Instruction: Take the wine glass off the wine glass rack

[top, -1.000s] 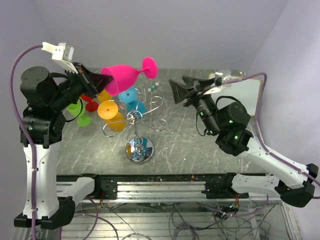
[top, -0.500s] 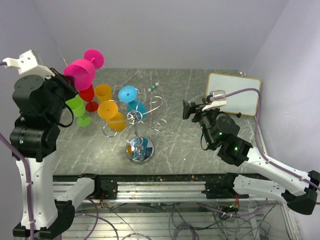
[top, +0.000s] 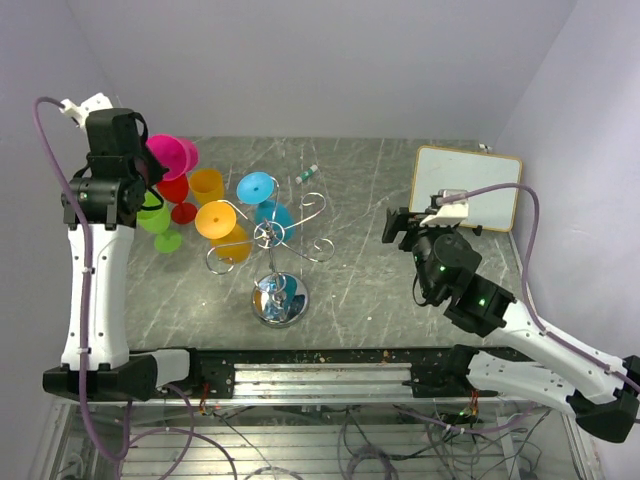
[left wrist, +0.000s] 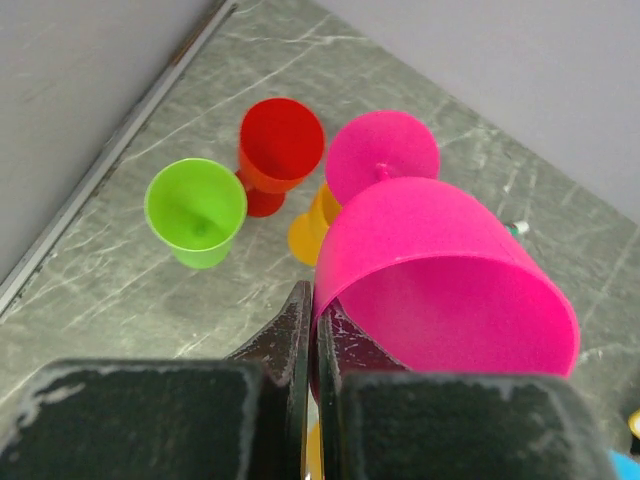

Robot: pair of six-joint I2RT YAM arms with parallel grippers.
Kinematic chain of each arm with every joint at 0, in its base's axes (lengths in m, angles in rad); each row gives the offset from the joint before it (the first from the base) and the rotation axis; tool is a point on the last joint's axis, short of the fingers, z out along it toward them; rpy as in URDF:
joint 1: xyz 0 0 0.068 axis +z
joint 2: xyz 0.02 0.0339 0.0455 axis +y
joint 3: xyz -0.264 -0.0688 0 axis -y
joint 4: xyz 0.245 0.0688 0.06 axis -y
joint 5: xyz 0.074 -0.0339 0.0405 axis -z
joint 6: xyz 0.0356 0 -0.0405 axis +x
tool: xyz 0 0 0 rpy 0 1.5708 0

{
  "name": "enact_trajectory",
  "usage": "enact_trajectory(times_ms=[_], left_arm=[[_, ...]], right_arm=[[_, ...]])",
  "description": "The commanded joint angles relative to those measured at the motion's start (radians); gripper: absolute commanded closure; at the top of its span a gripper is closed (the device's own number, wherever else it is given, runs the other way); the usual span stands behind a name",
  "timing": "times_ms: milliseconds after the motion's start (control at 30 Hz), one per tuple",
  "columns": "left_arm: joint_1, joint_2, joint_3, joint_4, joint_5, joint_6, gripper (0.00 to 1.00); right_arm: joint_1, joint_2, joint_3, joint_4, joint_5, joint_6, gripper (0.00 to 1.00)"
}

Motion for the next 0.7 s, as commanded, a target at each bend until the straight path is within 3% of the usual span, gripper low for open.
enact_trajectory(times_ms=[0,467,667], left_arm=[[0.105,0.016,0.037,-0.046,0.086,-0.036,0.93],[0.122,-0.013,-0.053,-0.222,0.027,-0.114,0.93],[0.122,-0.001,-0.134,-0.224,0.045,-0.118,0.93]], right_arm=[[-0.037,-0.018,0.022,-0.03,-0.022,0.058,0.22],[-0.241,0.082,0.028,-0.12,-0.22,0.163,0.23],[-0.299,0.14,0.051,-0.186,-0.275,0.198,0.23]])
